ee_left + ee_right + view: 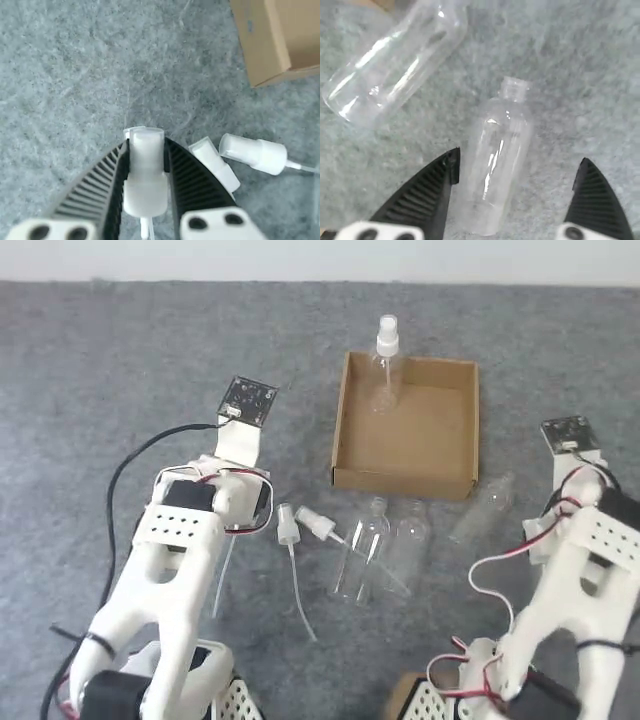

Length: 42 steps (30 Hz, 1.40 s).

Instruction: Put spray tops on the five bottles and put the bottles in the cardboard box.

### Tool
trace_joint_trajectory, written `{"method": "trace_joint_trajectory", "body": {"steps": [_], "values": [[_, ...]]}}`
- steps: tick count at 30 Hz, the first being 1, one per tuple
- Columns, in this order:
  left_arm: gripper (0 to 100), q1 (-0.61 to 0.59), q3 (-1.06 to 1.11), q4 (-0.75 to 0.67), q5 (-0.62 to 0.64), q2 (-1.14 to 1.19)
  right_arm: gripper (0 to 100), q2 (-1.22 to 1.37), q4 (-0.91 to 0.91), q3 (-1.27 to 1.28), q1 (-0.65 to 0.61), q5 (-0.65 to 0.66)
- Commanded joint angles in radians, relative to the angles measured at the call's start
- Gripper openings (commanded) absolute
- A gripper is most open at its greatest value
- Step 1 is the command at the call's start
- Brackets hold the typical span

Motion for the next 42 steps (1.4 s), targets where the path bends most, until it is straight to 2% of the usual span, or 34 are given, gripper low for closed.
{"method": "trace_joint_trajectory", "body": {"steps": [1, 7, 14, 19, 22, 26, 28, 37, 42], "values": [[1, 0.003, -0.005, -0.02, 0.017, -0.04, 30.8, 0.088, 0.022, -0.109, -0.013, -0.052], [1, 0.003, -0.005, -0.02, 0.017, -0.04, 30.7, 0.285, 0.022, -0.213, -0.019, -0.097], [1, 0.003, -0.005, -0.02, 0.017, -0.04, 30.3, 0.409, 0.021, -0.218, -0.036, -0.098], [1, 0.003, -0.005, -0.02, 0.017, -0.04, 19.2, 0.452, -0.007, -0.21, -0.048, -0.1], [1, 0.003, -0.005, -0.02, 0.017, -0.04, 19.5, 0.463, -0.016, -0.183, -0.058, -0.1], [1, 0.003, -0.005, -0.02, 0.017, -0.04, 25.8, 0.412, -0.005, -0.181, -0.058, -0.103], [1, 0.003, -0.005, -0.02, 0.017, -0.04, 27.4, 0.357, 0.007, -0.183, -0.059, -0.144], [1, 0.003, -0.005, -0.02, 0.017, -0.04, 27.8, 0.084, 0.249, -0.25, -0.194, -0.198], [1, 0.003, -0.005, -0.02, 0.017, -0.04, 27.8, 0.039, 0.26, -0.169, -0.268, -0.269]]}}
